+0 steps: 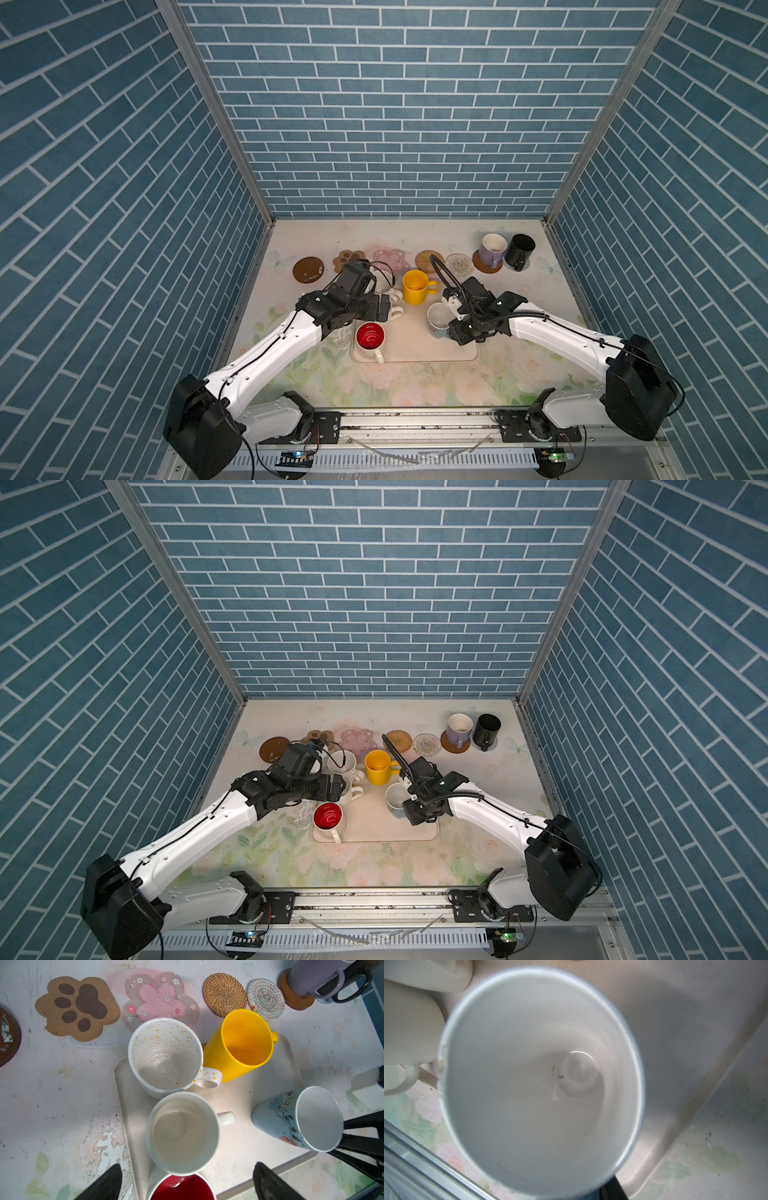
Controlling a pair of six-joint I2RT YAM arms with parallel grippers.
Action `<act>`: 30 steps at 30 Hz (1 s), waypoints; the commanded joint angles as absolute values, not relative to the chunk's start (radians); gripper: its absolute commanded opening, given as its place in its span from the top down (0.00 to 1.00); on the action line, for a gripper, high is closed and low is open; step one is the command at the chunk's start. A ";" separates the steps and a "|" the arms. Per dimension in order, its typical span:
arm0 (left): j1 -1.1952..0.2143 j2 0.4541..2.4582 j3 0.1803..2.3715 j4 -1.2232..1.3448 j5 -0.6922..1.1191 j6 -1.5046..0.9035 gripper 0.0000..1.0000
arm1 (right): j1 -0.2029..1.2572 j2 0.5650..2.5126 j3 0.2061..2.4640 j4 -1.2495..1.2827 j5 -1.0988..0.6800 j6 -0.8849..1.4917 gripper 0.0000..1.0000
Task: Place cups on coasters
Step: Pick up the cup from the tray.
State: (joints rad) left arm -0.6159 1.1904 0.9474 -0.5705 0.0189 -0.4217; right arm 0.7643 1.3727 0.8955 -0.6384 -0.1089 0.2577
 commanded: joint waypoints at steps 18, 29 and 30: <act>-0.622 1.148 0.932 -0.610 0.006 -0.419 0.01 | 0.793 1.395 0.866 -0.612 -0.023 0.294 0.92; -0.622 1.150 1.010 -0.654 -0.002 -0.405 0.01 | 0.793 1.339 0.935 -0.677 0.033 0.301 1.00; -0.621 1.160 1.016 -0.652 0.002 -0.405 0.01 | 0.792 1.339 0.946 -0.681 0.041 0.304 1.00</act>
State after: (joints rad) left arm -0.6163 1.1561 0.9771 -0.6342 0.0124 -0.4179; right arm 0.7933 1.3739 0.8864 -0.6529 -0.0055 0.2832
